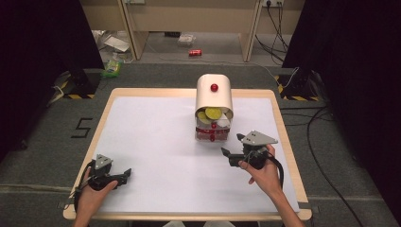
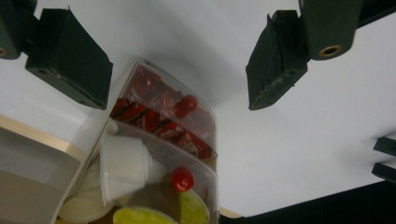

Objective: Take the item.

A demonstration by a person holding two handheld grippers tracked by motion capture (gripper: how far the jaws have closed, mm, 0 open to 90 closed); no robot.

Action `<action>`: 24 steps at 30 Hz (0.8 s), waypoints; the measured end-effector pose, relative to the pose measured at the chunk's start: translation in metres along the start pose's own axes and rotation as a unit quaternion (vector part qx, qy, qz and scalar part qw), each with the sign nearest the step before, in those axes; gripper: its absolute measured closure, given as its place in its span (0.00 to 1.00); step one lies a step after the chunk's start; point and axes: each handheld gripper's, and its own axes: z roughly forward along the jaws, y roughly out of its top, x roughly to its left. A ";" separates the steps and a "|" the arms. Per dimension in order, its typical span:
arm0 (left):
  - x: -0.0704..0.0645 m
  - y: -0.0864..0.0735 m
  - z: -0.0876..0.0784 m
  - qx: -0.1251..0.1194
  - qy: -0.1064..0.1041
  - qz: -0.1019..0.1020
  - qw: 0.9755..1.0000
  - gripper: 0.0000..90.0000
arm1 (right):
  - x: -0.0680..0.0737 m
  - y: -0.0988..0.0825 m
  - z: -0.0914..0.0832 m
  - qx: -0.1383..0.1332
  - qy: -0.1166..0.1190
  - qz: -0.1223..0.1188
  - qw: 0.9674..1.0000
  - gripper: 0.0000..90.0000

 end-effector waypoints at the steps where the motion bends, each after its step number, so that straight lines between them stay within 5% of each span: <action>1: 0.000 0.000 0.000 0.000 0.000 0.000 1.000 0.15 | 0.000 0.003 0.000 -0.002 0.001 -0.002 1.000 0.26; 24: 0.000 0.000 0.000 0.001 -0.001 0.000 1.000 0.15 | 0.006 0.052 0.022 -0.041 -0.006 -0.033 0.999 0.29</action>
